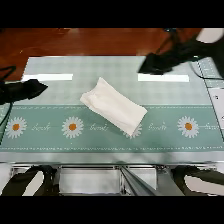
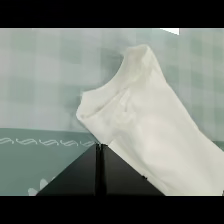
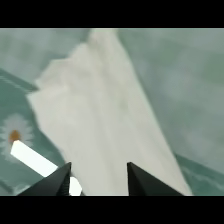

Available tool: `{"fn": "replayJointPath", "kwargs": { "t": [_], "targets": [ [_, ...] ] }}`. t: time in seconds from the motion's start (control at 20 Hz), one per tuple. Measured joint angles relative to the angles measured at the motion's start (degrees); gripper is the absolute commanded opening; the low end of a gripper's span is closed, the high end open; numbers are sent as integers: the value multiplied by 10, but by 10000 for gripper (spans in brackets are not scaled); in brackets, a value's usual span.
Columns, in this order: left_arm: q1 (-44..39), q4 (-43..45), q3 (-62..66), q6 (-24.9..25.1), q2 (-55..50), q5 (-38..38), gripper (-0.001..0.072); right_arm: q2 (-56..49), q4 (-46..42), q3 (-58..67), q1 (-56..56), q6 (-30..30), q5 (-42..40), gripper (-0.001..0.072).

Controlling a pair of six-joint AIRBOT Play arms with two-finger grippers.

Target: Fold the shirts.

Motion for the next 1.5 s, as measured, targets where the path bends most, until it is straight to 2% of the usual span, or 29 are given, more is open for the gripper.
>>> {"fn": "replayJointPath", "kwargs": {
  "t": [0.1,0.2,0.35,0.5,0.7,0.85,1.05,1.1,1.25,1.5],
  "targets": [
    [7,0,6,2,11,-9,25,107,-105,-119,-21,65,-30,402],
    [4,-2,-2,2,21,-12,25,195,-146,-250,-30,126,-90,412],
    [-13,-6,-32,4,27,-15,25,279,-97,-446,-33,176,-200,413],
    [-35,-11,-70,4,30,-13,25,288,-3,-566,-10,172,-285,413],
    [-54,-22,-107,4,31,-4,25,233,118,-624,32,127,-369,413],
    [-59,-29,-117,4,31,0,25,175,243,-633,47,42,-399,413],
    [-62,-33,-122,4,31,2,25,88,371,-603,54,-58,-395,399],
    [-62,-33,-122,4,31,4,25,64,388,-588,56,-76,-388,340],
    [-62,-34,-123,4,31,10,25,2,409,-533,75,-119,-373,25],
    [-62,-35,-123,4,31,16,25,-68,425,-383,118,-170,-340,19]
  ]
}}
